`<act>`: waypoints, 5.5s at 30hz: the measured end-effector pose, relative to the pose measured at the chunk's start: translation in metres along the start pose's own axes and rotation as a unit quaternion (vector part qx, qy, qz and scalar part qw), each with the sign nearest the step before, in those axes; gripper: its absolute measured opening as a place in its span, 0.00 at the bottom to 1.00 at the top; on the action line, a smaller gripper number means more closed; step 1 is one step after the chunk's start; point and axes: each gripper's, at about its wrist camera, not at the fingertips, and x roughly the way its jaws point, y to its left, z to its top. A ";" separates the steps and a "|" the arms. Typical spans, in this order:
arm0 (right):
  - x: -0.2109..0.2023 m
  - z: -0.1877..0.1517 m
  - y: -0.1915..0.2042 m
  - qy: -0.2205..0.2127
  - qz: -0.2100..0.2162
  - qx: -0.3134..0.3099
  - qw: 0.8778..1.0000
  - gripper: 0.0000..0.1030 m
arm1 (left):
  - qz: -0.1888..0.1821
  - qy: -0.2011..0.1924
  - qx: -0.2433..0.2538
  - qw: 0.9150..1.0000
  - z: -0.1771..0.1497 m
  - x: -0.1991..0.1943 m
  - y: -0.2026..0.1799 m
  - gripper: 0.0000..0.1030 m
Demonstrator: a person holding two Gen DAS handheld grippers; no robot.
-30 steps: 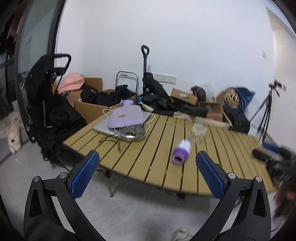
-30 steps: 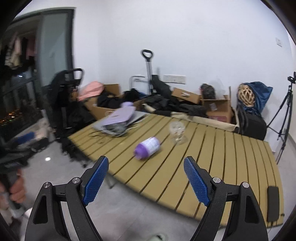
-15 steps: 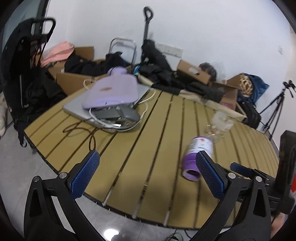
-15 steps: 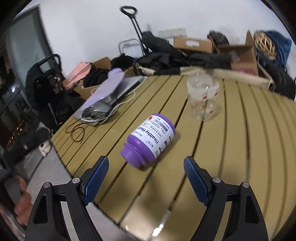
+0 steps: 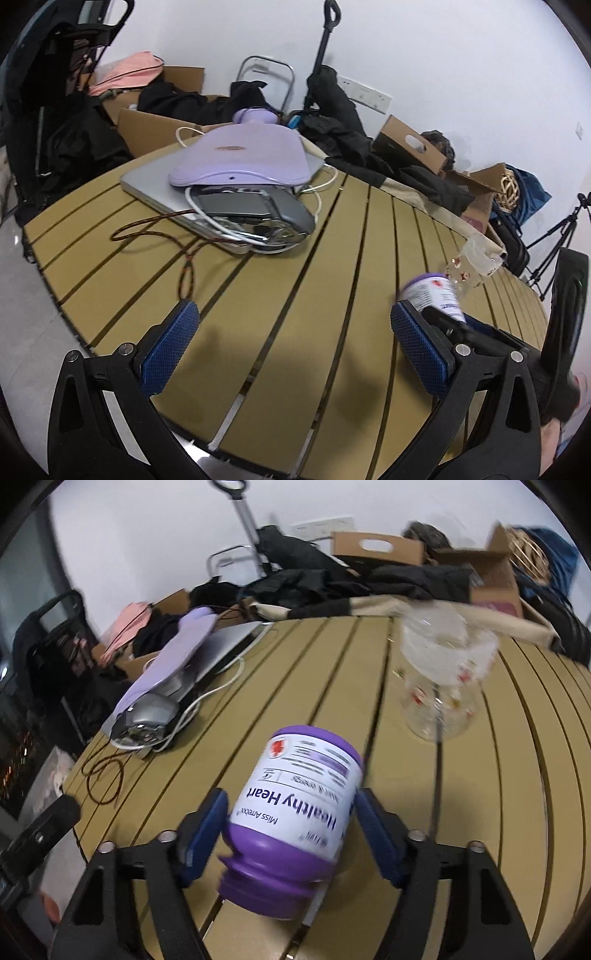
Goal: Organize rigid objects
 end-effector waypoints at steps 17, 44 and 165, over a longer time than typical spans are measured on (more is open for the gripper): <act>-0.018 -0.043 0.071 -0.008 0.107 -0.211 0.972 0.64 | -0.077 0.092 0.016 0.993 0.012 0.056 -0.026 0.78; -0.019 -0.046 0.010 -0.002 0.071 -0.141 0.988 0.79 | -0.077 0.058 0.109 0.989 0.001 0.026 -0.037 0.70; -0.274 -0.140 0.015 -0.057 -0.021 -0.030 0.998 0.81 | 0.050 -0.097 0.138 0.984 -0.113 -0.284 -0.047 1.00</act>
